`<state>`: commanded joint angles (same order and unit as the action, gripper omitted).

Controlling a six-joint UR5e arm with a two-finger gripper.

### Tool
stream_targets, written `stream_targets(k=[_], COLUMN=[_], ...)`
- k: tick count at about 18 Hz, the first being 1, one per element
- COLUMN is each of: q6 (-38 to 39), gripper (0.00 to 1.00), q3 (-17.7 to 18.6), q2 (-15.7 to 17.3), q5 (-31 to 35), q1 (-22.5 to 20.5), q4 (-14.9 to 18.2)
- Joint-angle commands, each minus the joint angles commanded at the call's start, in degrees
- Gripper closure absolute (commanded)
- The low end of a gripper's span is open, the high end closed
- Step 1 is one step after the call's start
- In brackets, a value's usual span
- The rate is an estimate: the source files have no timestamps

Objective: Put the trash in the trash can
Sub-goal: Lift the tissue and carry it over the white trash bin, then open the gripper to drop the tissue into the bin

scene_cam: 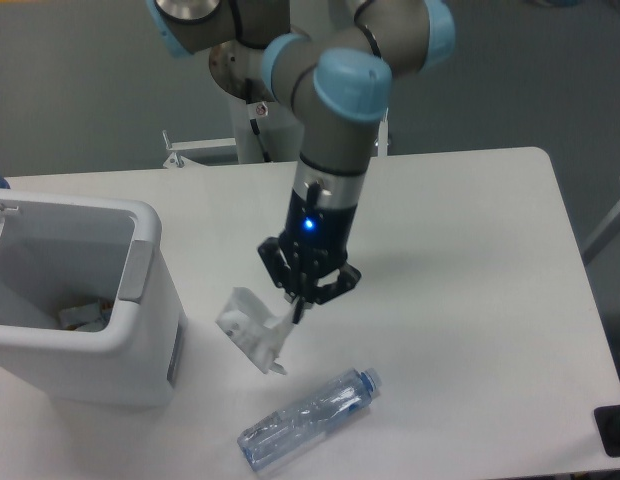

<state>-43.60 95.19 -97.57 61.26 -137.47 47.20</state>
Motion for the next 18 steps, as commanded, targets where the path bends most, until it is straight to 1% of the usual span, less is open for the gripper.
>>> stream_targets(k=[3, 5, 11, 12, 13, 14, 15, 16, 17, 18], q6=[1.14, 1.5, 1.5, 1.5, 1.41, 1.41, 1.41, 1.24, 0.97, 0.71], gripper=[1.0, 1.0, 1.0, 0.96, 0.91, 0.76, 0.63, 0.43, 0.34, 0.16], q3=[0.09, 0.09, 0.17, 0.26, 0.26, 0.26, 0.26, 0.26, 0.35, 0.52], q2=[2.72, 3.96, 5.45, 5.72, 5.72, 5.72, 5.72, 5.63, 5.55, 5.46], q5=[-0.09, -0.09, -0.71, -0.62, -0.7, -0.71, -0.71, -0.71, -0.62, -0.62], q1=[2.99, 4.48, 9.14, 9.84, 10.03, 10.46, 11.16, 11.43, 11.43, 11.43], q4=[0.09, 0.09, 0.0, 0.0, 0.09, 0.0, 0.0, 0.0, 0.0, -0.09])
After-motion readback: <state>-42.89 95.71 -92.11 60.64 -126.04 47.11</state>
